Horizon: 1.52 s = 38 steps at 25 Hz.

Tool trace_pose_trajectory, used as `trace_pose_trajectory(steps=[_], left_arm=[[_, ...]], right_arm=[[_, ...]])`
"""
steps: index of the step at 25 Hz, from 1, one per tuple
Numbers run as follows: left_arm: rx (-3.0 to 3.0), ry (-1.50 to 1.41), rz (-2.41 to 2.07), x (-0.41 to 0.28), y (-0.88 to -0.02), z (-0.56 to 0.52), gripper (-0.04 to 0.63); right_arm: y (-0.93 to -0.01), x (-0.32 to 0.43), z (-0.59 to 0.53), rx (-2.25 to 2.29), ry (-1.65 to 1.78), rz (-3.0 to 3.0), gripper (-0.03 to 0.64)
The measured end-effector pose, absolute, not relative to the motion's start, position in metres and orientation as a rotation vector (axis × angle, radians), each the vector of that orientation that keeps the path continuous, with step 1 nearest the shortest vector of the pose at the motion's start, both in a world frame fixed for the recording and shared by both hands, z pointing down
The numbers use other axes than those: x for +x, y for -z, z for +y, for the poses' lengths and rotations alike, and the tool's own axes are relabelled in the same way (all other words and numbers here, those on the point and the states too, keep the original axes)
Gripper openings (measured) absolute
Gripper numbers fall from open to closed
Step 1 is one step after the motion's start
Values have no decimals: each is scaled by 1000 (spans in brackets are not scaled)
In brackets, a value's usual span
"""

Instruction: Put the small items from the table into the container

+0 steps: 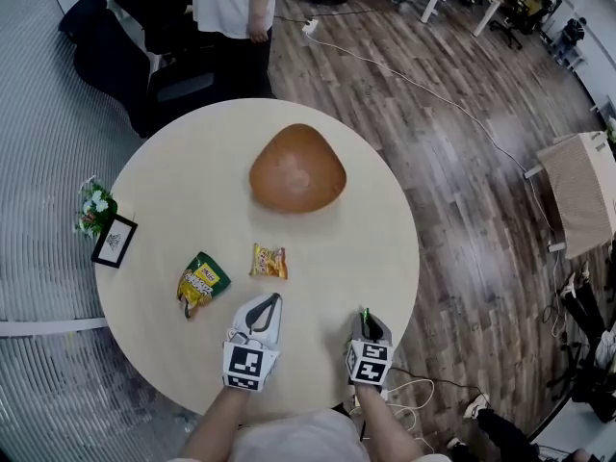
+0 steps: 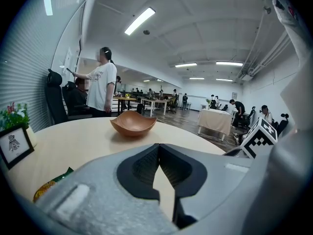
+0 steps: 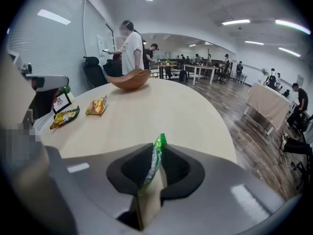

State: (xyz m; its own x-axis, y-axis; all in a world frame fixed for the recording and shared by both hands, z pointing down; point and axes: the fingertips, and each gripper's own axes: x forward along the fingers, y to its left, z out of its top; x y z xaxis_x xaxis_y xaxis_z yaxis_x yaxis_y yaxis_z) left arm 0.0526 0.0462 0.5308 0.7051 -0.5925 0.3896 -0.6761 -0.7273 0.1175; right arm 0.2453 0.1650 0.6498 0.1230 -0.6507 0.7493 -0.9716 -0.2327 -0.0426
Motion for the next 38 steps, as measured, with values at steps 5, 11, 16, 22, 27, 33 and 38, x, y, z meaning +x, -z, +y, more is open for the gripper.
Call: trace_pose_trajectory(steps=[5,11,16,22,27,33,38], left_arm=[[2669,-460,-1062,46,-526,17,0],[2703,-388,-1122,45,-499,-39,0],[2714,-351,-1190,46,-485,-90,0],[2710,-322,-1227,55,-488,-124,0],[2673,-322,-1244,53,-500,-132,0],[2629,-343,-1280,39,-516,-139,0],[2603,-349,-1296,30,-522,-137,1]], right_arm=[[-614,240,113,1980,-829,-1682,55],[-549,223,11,2006,-642,-1874,54],[-500,196,-80,1991,-529,-2058,52],[-490,162,-180,1867,-422,-2163,52],[-523,160,-221,1804,-495,-2109,52],[-548,163,-230,1772,-545,-2058,71],[-540,166,-216,1816,-537,-2082,117]])
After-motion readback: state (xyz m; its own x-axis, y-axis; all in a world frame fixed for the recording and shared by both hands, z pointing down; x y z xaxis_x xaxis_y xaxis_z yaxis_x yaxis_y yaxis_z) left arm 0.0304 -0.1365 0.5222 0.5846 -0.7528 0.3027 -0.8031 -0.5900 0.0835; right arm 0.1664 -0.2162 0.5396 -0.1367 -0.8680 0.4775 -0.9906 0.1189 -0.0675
